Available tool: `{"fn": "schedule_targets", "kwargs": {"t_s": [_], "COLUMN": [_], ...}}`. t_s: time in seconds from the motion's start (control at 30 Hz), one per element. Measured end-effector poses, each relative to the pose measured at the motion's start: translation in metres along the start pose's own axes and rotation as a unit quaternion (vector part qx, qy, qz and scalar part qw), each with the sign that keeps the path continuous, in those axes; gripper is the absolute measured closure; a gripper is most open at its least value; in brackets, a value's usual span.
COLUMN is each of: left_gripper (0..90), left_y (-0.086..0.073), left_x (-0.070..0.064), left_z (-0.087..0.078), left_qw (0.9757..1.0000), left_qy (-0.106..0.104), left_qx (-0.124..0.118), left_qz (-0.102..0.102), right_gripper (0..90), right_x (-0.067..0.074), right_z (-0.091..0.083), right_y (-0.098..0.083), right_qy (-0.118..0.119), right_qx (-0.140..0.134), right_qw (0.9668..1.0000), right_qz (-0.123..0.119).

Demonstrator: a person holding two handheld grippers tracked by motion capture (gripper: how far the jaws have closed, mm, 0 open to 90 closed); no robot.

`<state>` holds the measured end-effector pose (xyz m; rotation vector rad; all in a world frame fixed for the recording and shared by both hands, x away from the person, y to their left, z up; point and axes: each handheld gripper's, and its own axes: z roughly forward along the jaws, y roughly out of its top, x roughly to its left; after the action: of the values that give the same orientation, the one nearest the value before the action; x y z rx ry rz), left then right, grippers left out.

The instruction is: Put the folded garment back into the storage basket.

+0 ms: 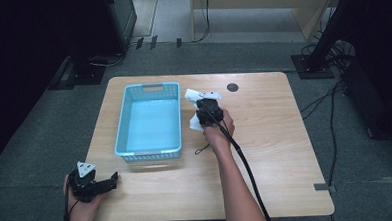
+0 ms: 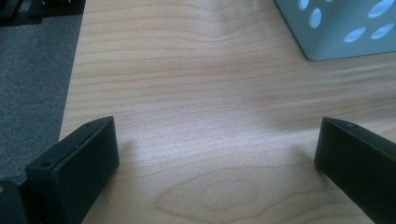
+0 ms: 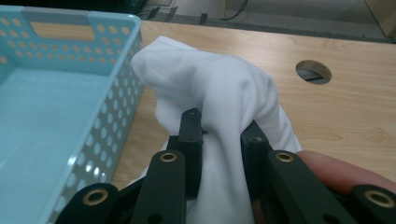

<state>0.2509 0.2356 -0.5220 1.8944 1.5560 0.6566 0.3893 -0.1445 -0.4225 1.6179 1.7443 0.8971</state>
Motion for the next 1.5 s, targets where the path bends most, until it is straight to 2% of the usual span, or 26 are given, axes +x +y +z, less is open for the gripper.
{"fn": "schedule_targets", "kwargs": {"t_s": [0.23, 0.83, 1.5], "left_gripper": [0.0, 0.0, 0.0], "left_y": [0.0, 0.0, 0.0], "left_x": [0.0, 0.0, 0.0], "left_z": [0.0, 0.0, 0.0], "left_qw": [1.0, 1.0, 1.0], "left_qy": [0.0, 0.0, -0.001], "left_qx": [0.0, 0.0, 0.0], "left_qz": [0.0, 0.0, 0.0], "right_gripper": [75.0, 74.7, 74.4], "right_x": [0.015, 0.064, 0.126], "right_z": [-0.008, -0.017, -0.003], "right_y": [0.01, 0.028, 0.024], "right_qy": [0.015, 0.055, 0.084], "right_qx": [-0.01, -0.018, -0.008], "right_qw": [0.9998, 0.9976, 0.9939], "right_qz": [-0.008, -0.037, -0.07]}}
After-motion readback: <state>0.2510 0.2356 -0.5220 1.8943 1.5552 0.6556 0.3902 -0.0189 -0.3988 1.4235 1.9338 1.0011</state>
